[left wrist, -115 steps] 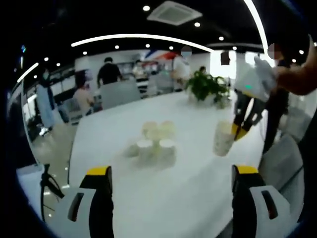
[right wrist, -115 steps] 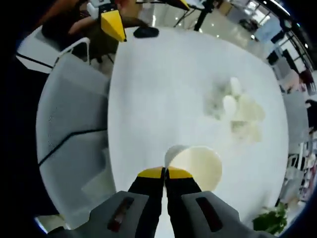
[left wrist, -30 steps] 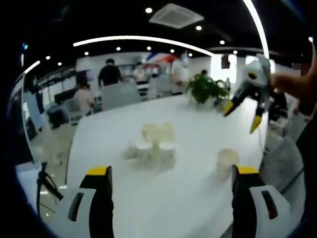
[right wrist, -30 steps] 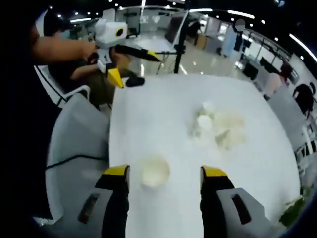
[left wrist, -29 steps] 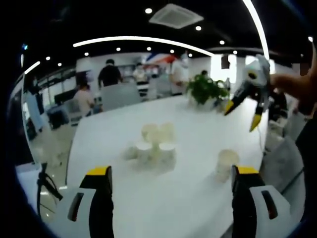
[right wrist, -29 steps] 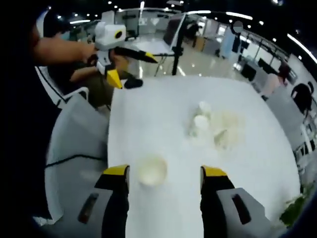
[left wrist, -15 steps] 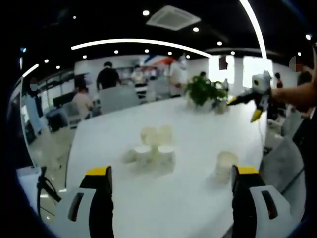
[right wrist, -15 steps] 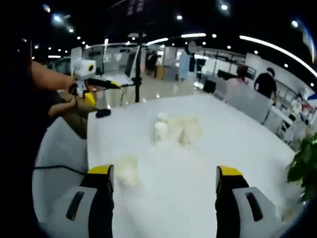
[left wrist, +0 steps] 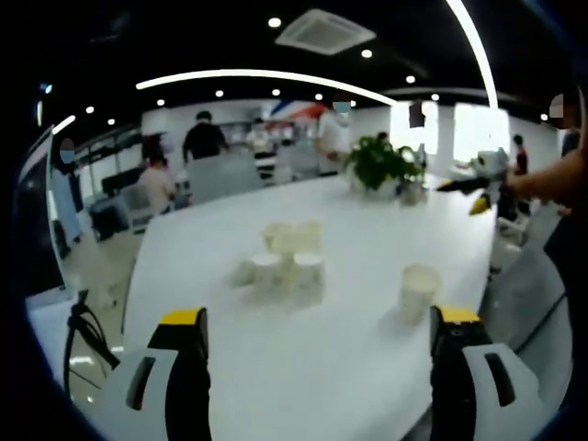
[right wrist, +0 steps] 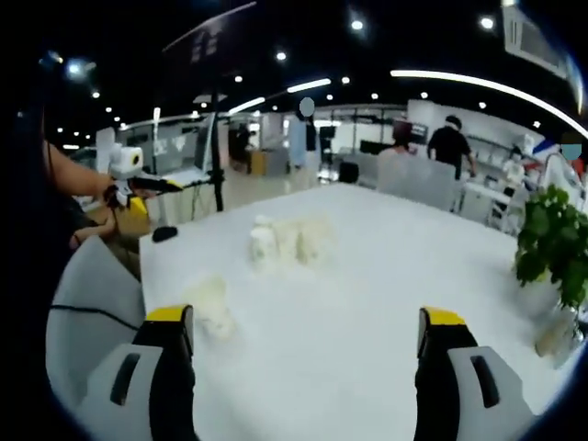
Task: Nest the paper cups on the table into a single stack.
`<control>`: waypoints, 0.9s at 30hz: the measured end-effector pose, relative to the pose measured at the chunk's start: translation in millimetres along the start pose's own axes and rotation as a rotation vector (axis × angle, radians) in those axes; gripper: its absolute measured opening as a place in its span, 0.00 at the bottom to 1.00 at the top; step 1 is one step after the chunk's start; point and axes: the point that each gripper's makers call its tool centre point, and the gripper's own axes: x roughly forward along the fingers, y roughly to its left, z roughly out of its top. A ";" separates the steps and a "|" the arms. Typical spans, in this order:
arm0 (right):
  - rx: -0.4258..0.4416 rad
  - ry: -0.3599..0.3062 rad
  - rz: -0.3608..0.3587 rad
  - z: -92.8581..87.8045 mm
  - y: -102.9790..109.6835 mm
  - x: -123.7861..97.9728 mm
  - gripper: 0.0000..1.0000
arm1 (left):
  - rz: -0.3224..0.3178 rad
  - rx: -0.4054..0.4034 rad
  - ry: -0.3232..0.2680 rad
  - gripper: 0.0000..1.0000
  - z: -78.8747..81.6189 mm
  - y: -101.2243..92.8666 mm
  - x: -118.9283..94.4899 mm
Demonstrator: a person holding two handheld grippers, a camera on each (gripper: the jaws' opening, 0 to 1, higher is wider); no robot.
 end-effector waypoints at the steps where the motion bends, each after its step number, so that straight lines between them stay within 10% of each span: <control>1: -0.003 -0.006 -0.012 -1.9 -2.4 -1.5 1.00 | 0.000 0.001 0.003 0.98 -0.8 -0.1 -0.4; 27: 0.028 -0.056 -0.043 1.3 -18.8 2.0 1.00 | 0.010 0.019 -0.050 0.98 12.6 8.9 6.5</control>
